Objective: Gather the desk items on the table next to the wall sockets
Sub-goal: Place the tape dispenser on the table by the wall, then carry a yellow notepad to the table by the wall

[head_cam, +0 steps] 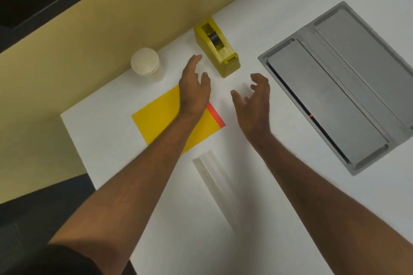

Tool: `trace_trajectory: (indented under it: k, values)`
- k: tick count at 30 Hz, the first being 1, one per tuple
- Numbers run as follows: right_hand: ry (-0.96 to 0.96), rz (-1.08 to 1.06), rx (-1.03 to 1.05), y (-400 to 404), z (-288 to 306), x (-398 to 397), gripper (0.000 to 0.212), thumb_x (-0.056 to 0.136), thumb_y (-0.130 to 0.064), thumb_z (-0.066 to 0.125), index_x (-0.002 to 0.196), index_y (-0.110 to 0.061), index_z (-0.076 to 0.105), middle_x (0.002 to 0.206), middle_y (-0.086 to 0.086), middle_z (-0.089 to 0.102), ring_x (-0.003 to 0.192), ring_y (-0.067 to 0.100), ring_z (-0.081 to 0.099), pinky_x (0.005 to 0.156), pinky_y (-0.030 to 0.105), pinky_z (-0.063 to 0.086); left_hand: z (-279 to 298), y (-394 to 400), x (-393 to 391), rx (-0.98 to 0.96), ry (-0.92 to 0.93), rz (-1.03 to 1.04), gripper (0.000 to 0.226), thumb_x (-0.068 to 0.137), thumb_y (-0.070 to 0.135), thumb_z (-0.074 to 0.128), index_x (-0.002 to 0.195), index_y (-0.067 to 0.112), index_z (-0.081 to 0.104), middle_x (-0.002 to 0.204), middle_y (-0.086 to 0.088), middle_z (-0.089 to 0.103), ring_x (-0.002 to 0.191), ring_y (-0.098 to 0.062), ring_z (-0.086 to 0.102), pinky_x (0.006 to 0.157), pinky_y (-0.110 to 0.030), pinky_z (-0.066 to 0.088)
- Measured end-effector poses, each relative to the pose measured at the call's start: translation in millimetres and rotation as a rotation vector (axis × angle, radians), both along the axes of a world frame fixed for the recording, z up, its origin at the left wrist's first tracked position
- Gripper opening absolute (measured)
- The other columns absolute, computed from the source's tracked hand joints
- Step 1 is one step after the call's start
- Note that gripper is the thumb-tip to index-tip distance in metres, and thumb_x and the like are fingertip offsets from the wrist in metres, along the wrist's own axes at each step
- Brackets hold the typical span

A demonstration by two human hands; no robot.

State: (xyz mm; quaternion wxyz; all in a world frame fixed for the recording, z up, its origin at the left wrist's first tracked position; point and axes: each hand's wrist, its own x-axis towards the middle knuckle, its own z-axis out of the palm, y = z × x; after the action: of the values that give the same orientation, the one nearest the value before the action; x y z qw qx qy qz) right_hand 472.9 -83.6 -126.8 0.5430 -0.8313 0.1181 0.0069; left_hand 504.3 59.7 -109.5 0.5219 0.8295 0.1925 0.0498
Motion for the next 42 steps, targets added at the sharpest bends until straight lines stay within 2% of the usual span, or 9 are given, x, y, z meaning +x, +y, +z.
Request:
trace_trajectory:
  k: [5, 10, 12, 15, 18, 22, 30, 36, 42]
  values:
    - [-0.004, 0.062, -0.095, -11.6, 0.6, -51.9, 0.055, 0.093, -0.021, 0.067, 0.142, -0.016, 0.041, 0.142, -0.001, 0.045, 0.128, 0.021, 0.047, 0.1, 0.049, 0.052, -1.7, 26.9, -88.7, 0.081, -0.017, 0.002, 0.04, 0.096, 0.004, 0.053, 0.135, 0.008, 0.058, 0.15, -0.007, 0.049, 0.142, -0.018, 0.042, 0.114, -0.045, 0.041]
    - [0.06, 0.156, -0.159, 2.4, 5.2, -66.9, 0.058, 0.094, -0.027, 0.069, 0.143, -0.015, 0.041, 0.142, 0.001, 0.048, 0.128, 0.023, 0.049, 0.103, 0.047, 0.05, 3.2, 65.8, -144.6, 0.24, 0.023, 0.182, 0.041, 0.094, 0.004, 0.058, 0.135, 0.006, 0.055, 0.148, -0.011, 0.048, 0.141, -0.024, 0.042, 0.118, -0.033, 0.032]
    - [0.115, 0.249, -0.19, 12.9, 6.9, -62.5, 0.06, 0.093, -0.032, 0.069, 0.143, -0.013, 0.042, 0.139, 0.005, 0.052, 0.128, 0.026, 0.05, 0.107, 0.044, 0.046, 3.7, 76.2, -154.9, 0.253, 0.094, 0.269, 0.046, 0.093, 0.008, 0.061, 0.139, 0.008, 0.052, 0.151, -0.01, 0.045, 0.144, -0.025, 0.037, 0.117, -0.028, 0.026]
    - [0.167, 0.346, -0.255, 29.9, 10.4, -53.3, 0.072, 0.091, -0.039, 0.07, 0.149, -0.015, 0.037, 0.145, 0.007, 0.049, 0.135, 0.029, 0.044, 0.108, 0.039, 0.038, -0.4, 85.6, -163.3, 0.258, 0.251, 0.366, 0.061, 0.093, 0.022, 0.065, 0.148, 0.018, 0.04, 0.16, -0.005, 0.031, 0.148, -0.026, 0.025, 0.116, -0.042, 0.026]
    - [0.158, 0.38, -0.318, 45.3, 12.1, -47.6, 0.085, 0.089, -0.046, 0.07, 0.155, -0.014, 0.028, 0.153, 0.009, 0.04, 0.14, 0.032, 0.037, 0.109, 0.046, 0.037, -7.3, 91.0, -167.1, 0.225, 0.373, 0.408, 0.076, 0.09, 0.034, 0.067, 0.154, 0.024, 0.028, 0.164, -0.002, 0.019, 0.15, -0.027, 0.017, 0.114, -0.054, 0.025]
    - [0.183, 0.366, -0.442, 58.8, 7.2, -45.6, 0.099, 0.082, -0.056, 0.073, 0.155, -0.01, 0.024, 0.154, 0.012, 0.038, 0.14, 0.034, 0.036, 0.105, 0.052, 0.042, -16.9, 94.8, -171.2, 0.187, 0.452, 0.425, 0.086, 0.087, 0.04, 0.069, 0.156, 0.024, 0.021, 0.162, -0.002, 0.019, 0.147, -0.03, 0.018, 0.112, -0.057, 0.026]
    - [0.181, 0.36, -0.604, 62.6, -2.1, -46.3, 0.087, 0.079, -0.054, 0.075, 0.146, -0.011, 0.039, 0.138, 0.015, 0.048, 0.125, 0.037, 0.045, 0.095, 0.052, 0.048, -23.3, 85.3, -173.3, 0.203, 0.524, 0.34, 0.085, 0.087, 0.037, 0.068, 0.155, 0.021, 0.021, 0.155, -0.006, 0.026, 0.141, -0.031, 0.025, 0.109, -0.053, 0.032]
    - [0.219, 0.435, -0.571, 55.7, -3.1, -42.3, 0.068, 0.081, -0.031, 0.075, 0.141, -0.021, 0.045, 0.13, 0.014, 0.049, 0.12, 0.037, 0.046, 0.091, 0.049, 0.047, -12.6, 81.0, -156.2, -0.051, 0.549, 0.516, 0.059, 0.086, 0.03, 0.065, 0.141, 0.019, 0.045, 0.143, -0.007, 0.042, 0.13, -0.032, 0.042, 0.105, -0.054, 0.042]
    - [0.381, 0.322, -0.412, 58.8, 1.7, -34.0, 0.062, 0.086, -0.013, 0.068, 0.142, -0.027, 0.046, 0.131, 0.011, 0.051, 0.122, 0.034, 0.048, 0.098, 0.05, 0.047, -6.4, 91.7, -148.4, -0.364, 0.431, 0.671, 0.032, 0.084, 0.01, 0.057, 0.115, 0.008, 0.067, 0.114, -0.014, 0.069, 0.092, -0.027, 0.061, 0.085, -0.045, 0.054]
